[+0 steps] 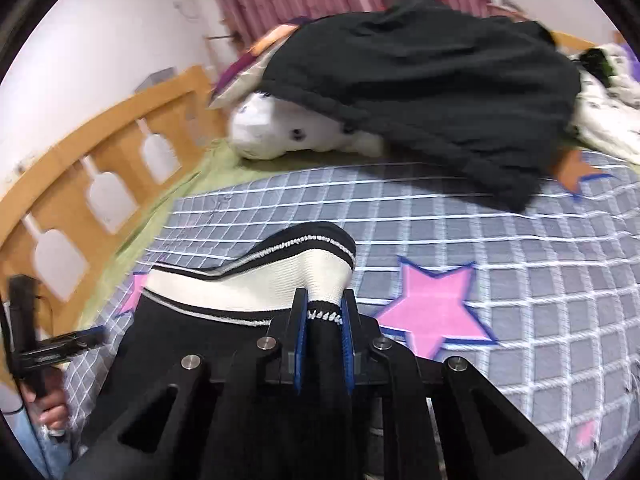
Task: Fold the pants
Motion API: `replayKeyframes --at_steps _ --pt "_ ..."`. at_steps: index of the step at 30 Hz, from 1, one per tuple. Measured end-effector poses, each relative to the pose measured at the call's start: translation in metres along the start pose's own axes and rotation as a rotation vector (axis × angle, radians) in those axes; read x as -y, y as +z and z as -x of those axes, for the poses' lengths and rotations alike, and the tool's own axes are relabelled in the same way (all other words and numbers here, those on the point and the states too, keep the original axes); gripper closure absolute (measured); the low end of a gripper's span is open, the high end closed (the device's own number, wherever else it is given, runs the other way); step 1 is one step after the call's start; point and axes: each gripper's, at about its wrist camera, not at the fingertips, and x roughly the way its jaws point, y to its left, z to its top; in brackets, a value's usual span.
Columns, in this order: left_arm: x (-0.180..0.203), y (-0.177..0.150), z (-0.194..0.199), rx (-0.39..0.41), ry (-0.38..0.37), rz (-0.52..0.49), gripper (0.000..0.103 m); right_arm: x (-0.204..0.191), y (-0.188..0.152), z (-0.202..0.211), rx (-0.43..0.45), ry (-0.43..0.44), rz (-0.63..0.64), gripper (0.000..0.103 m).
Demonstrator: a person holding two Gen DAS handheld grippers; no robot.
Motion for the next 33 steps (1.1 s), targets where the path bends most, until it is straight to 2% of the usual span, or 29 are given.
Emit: replayKeyframes --at_steps 1,4,5,7,10,13,14,16,17,18,19,21,23,29,33 --pt "0.004 0.002 -0.002 -0.007 -0.001 0.000 0.051 0.001 -0.004 -0.010 -0.036 -0.050 0.020 0.088" --pt "0.024 0.004 -0.004 -0.001 0.010 -0.058 0.051 0.010 -0.016 -0.038 -0.124 -0.103 -0.001 0.081" --pt "0.030 0.005 -0.002 0.013 0.032 -0.085 0.051 0.011 -0.015 -0.037 -0.123 -0.116 0.006 0.073" --pt "0.044 0.009 0.000 0.057 0.066 -0.148 0.051 0.008 -0.005 -0.022 -0.109 -0.148 0.016 0.073" --pt "0.060 0.026 -0.008 0.101 0.080 -0.188 0.051 -0.008 0.011 0.004 -0.022 -0.123 -0.001 0.073" --pt "0.074 0.041 -0.028 0.111 0.077 -0.211 0.051 -0.033 0.019 -0.006 -0.019 -0.079 0.075 0.073" --pt "0.077 0.044 -0.039 0.105 0.082 -0.221 0.051 -0.040 0.018 -0.015 -0.015 -0.090 0.117 0.073" --pt "0.076 0.047 -0.068 0.064 0.120 -0.232 0.051 -0.044 0.011 -0.038 -0.044 -0.120 0.161 0.073" --pt "0.073 0.045 -0.084 0.030 0.154 -0.234 0.051 -0.039 0.003 -0.061 -0.092 -0.149 0.155 0.073" --pt "0.071 0.043 -0.096 0.002 0.168 -0.238 0.051 -0.033 -0.003 -0.071 -0.113 -0.156 0.145 0.073" --pt "0.069 0.039 -0.104 -0.011 0.174 -0.249 0.050 -0.024 -0.008 -0.078 -0.097 -0.134 0.123 0.073" --pt "0.068 0.032 -0.103 0.026 0.167 -0.261 0.050 -0.007 -0.005 -0.077 -0.100 -0.054 0.037 0.074" --pt "0.065 0.032 -0.103 0.029 0.156 -0.251 0.050 0.002 -0.006 -0.080 -0.109 -0.028 -0.004 0.075" --pt "0.065 0.027 -0.103 0.043 0.162 -0.259 0.049 -0.014 -0.008 -0.080 -0.099 -0.098 0.066 0.073" --pt "0.065 0.027 -0.103 0.045 0.156 -0.257 0.048 -0.013 -0.005 -0.076 -0.108 -0.095 0.065 0.073"
